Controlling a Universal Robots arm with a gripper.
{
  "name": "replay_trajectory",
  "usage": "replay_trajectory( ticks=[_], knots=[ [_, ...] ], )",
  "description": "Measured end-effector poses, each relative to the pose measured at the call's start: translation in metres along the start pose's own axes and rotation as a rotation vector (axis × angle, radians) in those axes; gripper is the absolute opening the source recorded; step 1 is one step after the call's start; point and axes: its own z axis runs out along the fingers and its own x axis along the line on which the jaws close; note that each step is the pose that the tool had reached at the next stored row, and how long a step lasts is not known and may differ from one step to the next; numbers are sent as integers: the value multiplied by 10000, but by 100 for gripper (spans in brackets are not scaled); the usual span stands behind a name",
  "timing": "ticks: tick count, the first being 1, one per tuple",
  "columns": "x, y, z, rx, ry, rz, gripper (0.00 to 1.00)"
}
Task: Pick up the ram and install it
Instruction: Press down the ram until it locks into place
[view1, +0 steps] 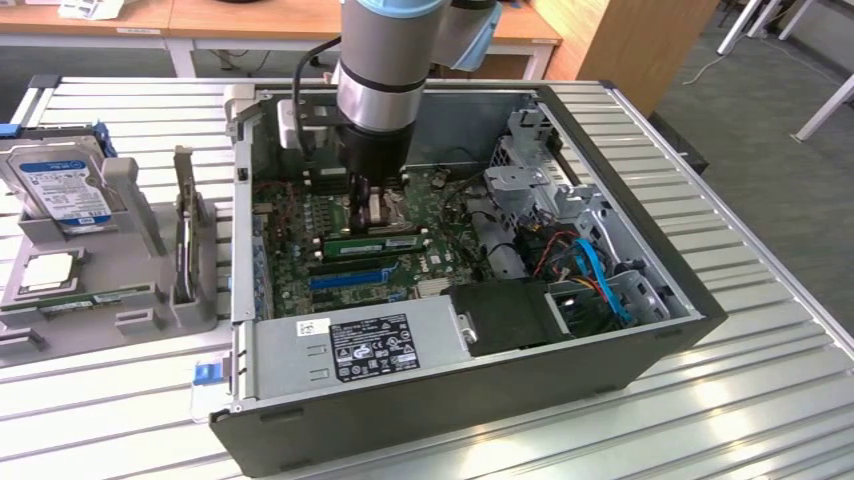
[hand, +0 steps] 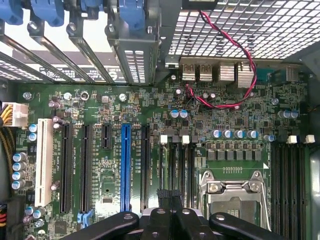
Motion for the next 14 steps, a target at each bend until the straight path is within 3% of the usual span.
replay_trajectory(
  ticks=[14],
  knots=[
    [4,-5,79,0,1,0,10]
  ],
)
